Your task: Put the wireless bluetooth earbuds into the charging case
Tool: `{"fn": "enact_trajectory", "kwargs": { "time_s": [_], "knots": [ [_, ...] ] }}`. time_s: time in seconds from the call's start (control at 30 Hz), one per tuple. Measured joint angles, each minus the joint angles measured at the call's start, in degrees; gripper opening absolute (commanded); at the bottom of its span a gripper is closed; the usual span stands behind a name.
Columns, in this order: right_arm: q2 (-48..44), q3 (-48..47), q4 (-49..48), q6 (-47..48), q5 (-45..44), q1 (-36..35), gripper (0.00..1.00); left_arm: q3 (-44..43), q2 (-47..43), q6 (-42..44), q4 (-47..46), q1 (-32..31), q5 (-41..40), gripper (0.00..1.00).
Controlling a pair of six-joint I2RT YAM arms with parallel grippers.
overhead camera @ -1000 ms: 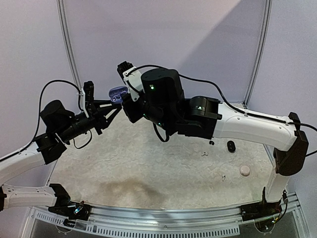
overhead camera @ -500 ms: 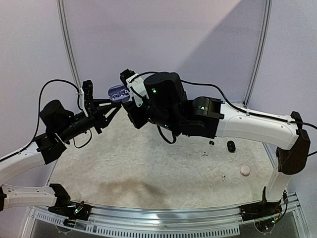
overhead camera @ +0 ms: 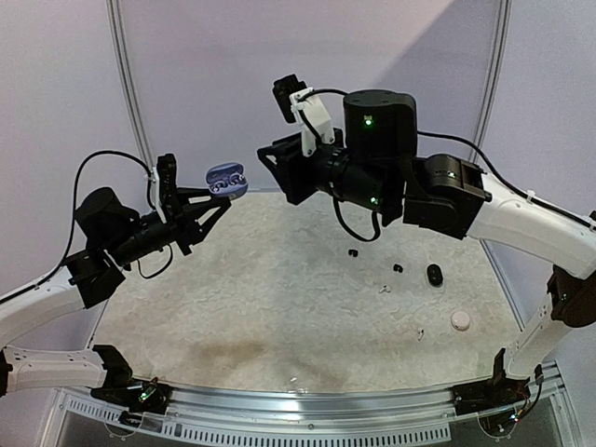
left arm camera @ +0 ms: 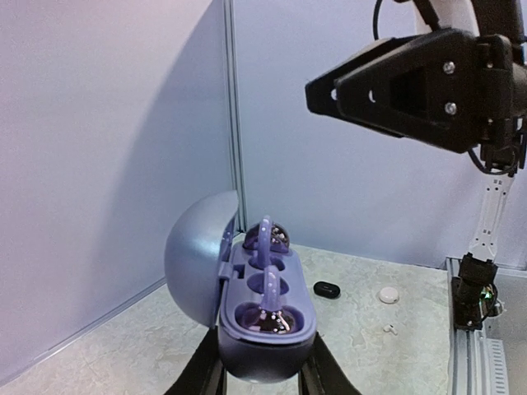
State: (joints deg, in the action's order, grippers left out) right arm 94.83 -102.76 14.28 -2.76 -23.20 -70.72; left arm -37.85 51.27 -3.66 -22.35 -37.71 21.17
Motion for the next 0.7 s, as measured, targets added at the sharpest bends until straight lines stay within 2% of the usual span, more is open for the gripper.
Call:
{"fn": "enact_trajectory", "kwargs": {
  "time_s": [0.37,0.7],
  "knots": [
    [3.96,-2.84,0.07,-1.49,7.23,0.72,0.17,-0.63,0.15,0.66,0.0,0.0,2.1,0.0],
    [4.9,-2.84,0.87,-3.17,10.16,1.57,0.12,-0.66,0.13,0.66,-0.02,0.0,2.21,0.0]
  ]
}}
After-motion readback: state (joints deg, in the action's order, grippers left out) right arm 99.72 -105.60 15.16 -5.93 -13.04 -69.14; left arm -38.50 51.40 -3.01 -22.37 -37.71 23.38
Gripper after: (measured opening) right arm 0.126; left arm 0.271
